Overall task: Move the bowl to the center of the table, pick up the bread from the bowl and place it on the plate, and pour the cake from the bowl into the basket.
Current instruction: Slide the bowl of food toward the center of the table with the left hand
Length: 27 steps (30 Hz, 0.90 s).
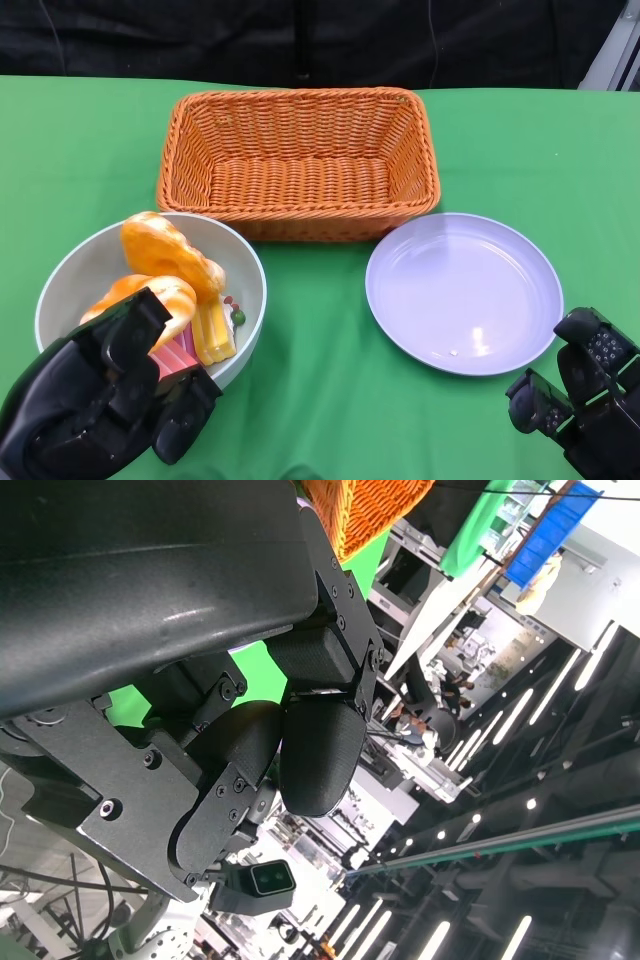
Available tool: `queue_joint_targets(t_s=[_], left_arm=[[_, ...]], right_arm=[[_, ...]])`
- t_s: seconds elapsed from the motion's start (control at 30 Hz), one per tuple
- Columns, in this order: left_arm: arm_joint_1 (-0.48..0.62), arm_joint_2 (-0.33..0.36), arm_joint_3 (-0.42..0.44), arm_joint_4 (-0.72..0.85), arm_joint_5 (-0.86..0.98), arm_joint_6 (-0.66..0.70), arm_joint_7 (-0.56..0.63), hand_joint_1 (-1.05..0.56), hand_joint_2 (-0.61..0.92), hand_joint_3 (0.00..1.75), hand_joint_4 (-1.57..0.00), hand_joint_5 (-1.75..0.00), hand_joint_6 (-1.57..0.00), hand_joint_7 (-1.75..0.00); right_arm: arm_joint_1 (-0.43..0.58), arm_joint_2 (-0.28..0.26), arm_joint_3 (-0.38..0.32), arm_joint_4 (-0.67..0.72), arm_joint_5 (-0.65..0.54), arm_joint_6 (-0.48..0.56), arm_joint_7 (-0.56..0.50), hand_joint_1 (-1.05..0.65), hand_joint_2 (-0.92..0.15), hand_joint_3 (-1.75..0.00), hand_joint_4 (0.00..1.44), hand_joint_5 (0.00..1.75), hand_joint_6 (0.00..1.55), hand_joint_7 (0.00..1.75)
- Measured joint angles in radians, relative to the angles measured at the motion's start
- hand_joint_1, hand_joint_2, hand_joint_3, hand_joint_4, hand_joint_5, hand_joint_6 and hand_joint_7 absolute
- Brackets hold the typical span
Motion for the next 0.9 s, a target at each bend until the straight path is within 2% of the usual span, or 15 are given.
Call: queue_joint_targets(t_s=[0.57, 0.63, 0.73, 0.8, 0.83, 0.9], left_arm=[[0.0, 0.0, 0.001, 0.0, 0.0, 0.003, 0.0, -0.16, 0.42, 1.73, -1.05, -1.75, -0.9, -1.75], [0.001, -0.013, 0.003, -0.008, 0.009, -0.009, 0.025, -0.16, 0.45, 1.65, -1.01, -1.75, -0.86, -1.73], [0.008, -0.043, 0.02, -0.049, 0.025, -0.04, 0.107, -0.23, 0.46, 1.44, -0.76, -1.74, -0.68, -1.57], [0.009, -0.053, 0.031, -0.066, 0.031, -0.061, 0.138, -0.24, 0.47, 1.41, -0.73, -1.75, -0.66, -1.55], [0.012, -0.055, 0.036, -0.075, 0.032, -0.064, 0.155, -0.35, 0.59, 1.22, -0.6, -1.6, -0.57, -1.44], [0.019, -0.062, 0.045, -0.091, 0.033, -0.069, 0.19, -0.41, 0.67, 1.08, -0.53, -1.52, -0.52, -1.38]], right_arm=[[-0.001, 0.0, 0.002, 0.0, -0.002, 0.0, -0.002, -0.16, -0.86, -0.77, 0.77, 1.75, 0.6, 1.75], [-0.001, 0.0, 0.001, 0.0, -0.002, 0.0, -0.002, -0.16, -0.86, -0.77, 0.77, 1.75, 0.6, 1.75], [-0.001, 0.0, 0.001, 0.0, -0.002, 0.0, -0.003, -0.17, -0.86, -0.77, 0.77, 1.75, 0.6, 1.75], [-0.001, 0.0, 0.001, 0.0, -0.002, 0.0, -0.003, -0.17, -0.87, -0.77, 0.77, 1.75, 0.6, 1.75], [-0.002, 0.0, 0.001, 0.0, -0.002, 0.0, -0.003, -0.16, -0.86, -0.76, 0.76, 1.75, 0.6, 1.75], [-0.002, 0.0, 0.001, 0.0, -0.002, 0.0, -0.003, -0.16, -0.86, -0.76, 0.76, 1.75, 0.6, 1.75]])
